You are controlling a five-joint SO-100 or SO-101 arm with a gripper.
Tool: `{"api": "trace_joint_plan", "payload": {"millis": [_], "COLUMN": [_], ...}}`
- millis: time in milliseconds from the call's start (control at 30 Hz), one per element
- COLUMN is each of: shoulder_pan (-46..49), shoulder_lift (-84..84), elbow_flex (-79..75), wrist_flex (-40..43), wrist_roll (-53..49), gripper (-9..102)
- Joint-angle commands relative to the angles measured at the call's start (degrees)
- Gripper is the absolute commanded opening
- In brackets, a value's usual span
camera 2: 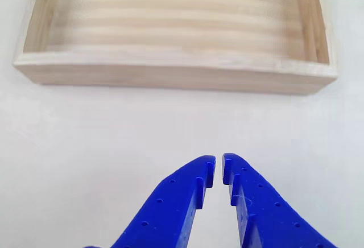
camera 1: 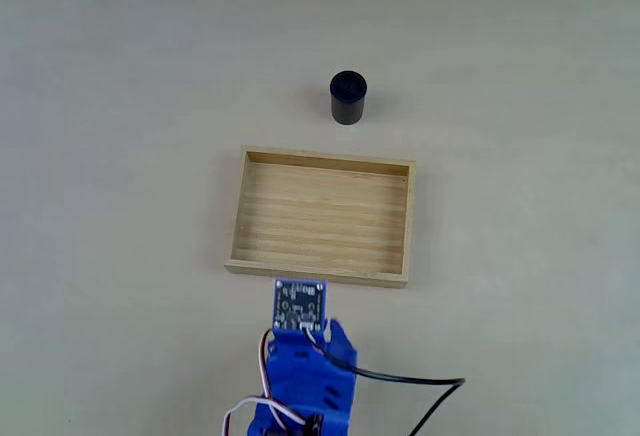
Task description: Place the black cylinder in the wooden box then return to rest.
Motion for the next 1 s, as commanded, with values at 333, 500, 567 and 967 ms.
{"api": "trace_joint_plan", "payload": {"millis": [333, 500, 567, 967], "shoulder_pan": [1.0, 1.6, 2.1, 3.1], "shoulder_lift": [30.9, 40.3, 43.4, 62.7], "elbow_flex": [-34.8, -42.3, -44.5, -59.9], "wrist_flex": [-8.3, -11.9, -13.5, -20.3], "wrist_roll": [-2.8, -3.0, -3.0, -3.0], "gripper": [21, 25, 27, 30]}}
